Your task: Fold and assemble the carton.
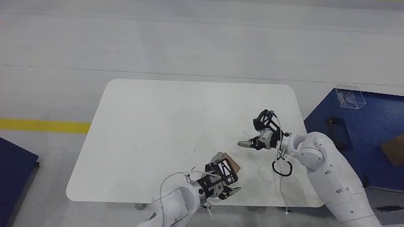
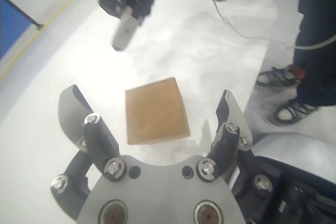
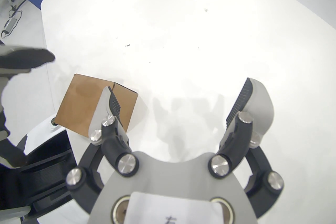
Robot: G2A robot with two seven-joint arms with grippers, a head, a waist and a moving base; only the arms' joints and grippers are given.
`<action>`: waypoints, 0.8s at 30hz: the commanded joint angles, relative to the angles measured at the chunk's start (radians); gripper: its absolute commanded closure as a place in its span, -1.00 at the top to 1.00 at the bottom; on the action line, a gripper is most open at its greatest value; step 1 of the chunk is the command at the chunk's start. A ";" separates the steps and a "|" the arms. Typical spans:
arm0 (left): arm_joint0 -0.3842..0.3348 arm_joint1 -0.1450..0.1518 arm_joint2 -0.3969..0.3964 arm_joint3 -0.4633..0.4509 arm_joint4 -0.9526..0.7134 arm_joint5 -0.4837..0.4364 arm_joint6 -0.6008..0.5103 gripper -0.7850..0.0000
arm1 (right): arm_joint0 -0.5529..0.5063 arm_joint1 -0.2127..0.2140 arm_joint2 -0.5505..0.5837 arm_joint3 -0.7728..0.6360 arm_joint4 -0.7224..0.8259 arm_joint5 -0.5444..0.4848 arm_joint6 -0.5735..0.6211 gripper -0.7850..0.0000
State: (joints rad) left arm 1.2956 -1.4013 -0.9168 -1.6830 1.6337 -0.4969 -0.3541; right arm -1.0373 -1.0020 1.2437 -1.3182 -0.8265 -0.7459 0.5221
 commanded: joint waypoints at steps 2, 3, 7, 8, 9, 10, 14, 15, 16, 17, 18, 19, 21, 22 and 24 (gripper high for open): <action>-0.016 0.003 -0.022 0.038 -0.003 0.000 -0.009 1.00 | 0.001 0.001 -0.002 0.001 0.012 0.018 0.022 1.00; -0.021 0.003 -0.024 0.050 -0.010 0.002 -0.006 1.00 | 0.001 0.001 -0.004 -0.001 0.010 0.024 0.027 1.00; -0.036 -0.002 -0.024 0.108 -0.032 0.049 -0.014 1.00 | 0.001 0.001 -0.004 -0.001 0.010 0.024 0.027 1.00; -0.040 -0.004 -0.023 0.122 -0.053 0.053 -0.010 0.97 | 0.001 0.001 -0.004 -0.001 0.010 0.024 0.027 1.00; -0.046 -0.005 -0.021 0.133 -0.064 0.058 -0.007 0.89 | 0.001 0.001 -0.004 -0.001 0.010 0.024 0.027 1.00; -0.051 -0.006 -0.017 0.145 -0.067 0.063 -0.005 0.71 | 0.001 0.001 -0.004 -0.001 0.010 0.024 0.027 1.00; -0.061 -0.012 0.009 0.171 -0.079 0.063 0.009 0.64 | 0.001 0.001 -0.004 -0.001 0.010 0.024 0.027 1.00; -0.062 -0.012 0.013 0.175 -0.082 0.068 0.015 0.76 | 0.001 0.001 -0.004 -0.001 0.010 0.024 0.027 1.00; -0.063 -0.013 0.015 0.178 -0.083 0.073 0.021 0.84 | 0.001 0.001 -0.004 -0.001 0.010 0.024 0.027 1.00; -0.065 -0.014 0.018 0.183 -0.084 0.076 0.025 0.78 | 0.001 0.001 -0.004 -0.001 0.010 0.024 0.027 1.00; -0.067 -0.015 0.022 0.188 -0.085 0.077 0.027 0.57 | 0.001 0.001 -0.004 -0.001 0.010 0.024 0.027 1.00; -0.069 -0.016 0.024 0.194 -0.092 0.080 0.029 0.38 | 0.001 0.001 -0.004 -0.001 0.010 0.024 0.027 1.00; -0.075 -0.018 0.028 0.204 -0.098 0.090 0.030 -0.03 | 0.001 0.001 -0.004 -0.001 0.010 0.024 0.027 1.00; -0.077 -0.018 0.029 0.208 -0.104 0.094 0.032 -0.41 | 0.001 0.001 -0.004 -0.001 0.010 0.024 0.027 1.00; -0.081 -0.019 0.032 0.204 -0.104 0.099 0.037 -1.00 | 0.001 0.001 -0.004 -0.001 0.010 0.024 0.027 1.00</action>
State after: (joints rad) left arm 1.2157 -1.4204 -0.8858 -1.4755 1.5284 -0.4006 -0.3205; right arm -1.0361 -1.0013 1.2402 -1.3194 -0.8168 -0.7224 0.5487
